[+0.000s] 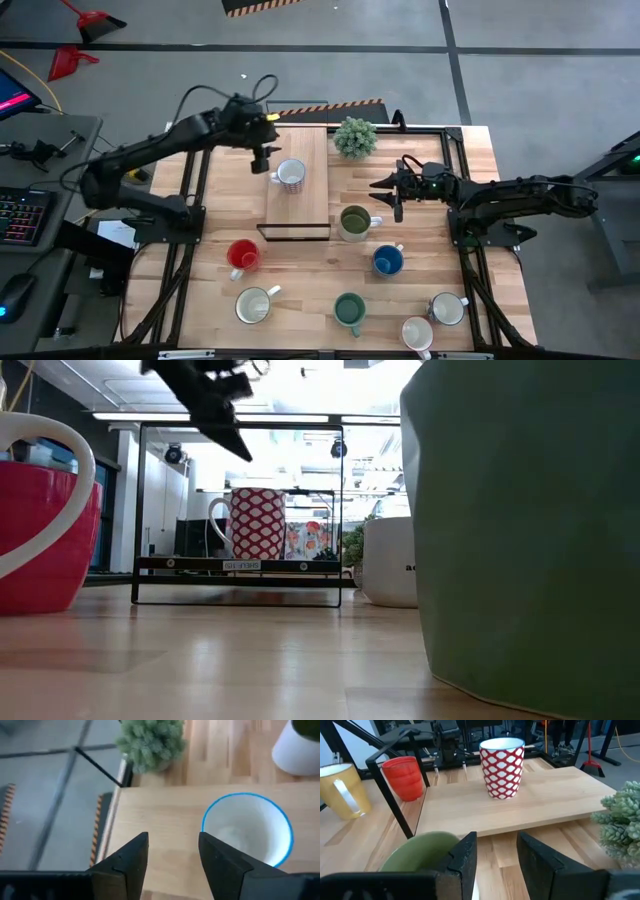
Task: Place coffee mugs
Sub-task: Put the red patterned mug on the shelf
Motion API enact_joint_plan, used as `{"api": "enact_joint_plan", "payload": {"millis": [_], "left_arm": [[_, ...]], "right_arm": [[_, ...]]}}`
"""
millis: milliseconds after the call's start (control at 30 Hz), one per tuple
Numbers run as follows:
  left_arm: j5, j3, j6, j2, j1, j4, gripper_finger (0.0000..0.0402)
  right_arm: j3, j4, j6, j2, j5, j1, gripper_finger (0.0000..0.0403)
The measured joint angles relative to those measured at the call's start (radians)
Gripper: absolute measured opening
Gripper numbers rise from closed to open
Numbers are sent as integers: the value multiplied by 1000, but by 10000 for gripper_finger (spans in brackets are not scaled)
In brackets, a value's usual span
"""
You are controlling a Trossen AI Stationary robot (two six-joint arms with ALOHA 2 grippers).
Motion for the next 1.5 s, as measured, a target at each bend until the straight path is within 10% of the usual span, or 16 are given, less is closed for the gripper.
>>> {"api": "enact_joint_plan", "payload": {"millis": [500,1500], "left_arm": [[65,237,39,327,15,-280,138],[39,307,-33,432,-66,-323,149]], "right_arm": [[0,-36,5,0,-2,0,122],[0,-66,5,0,-5,2,122]]}}
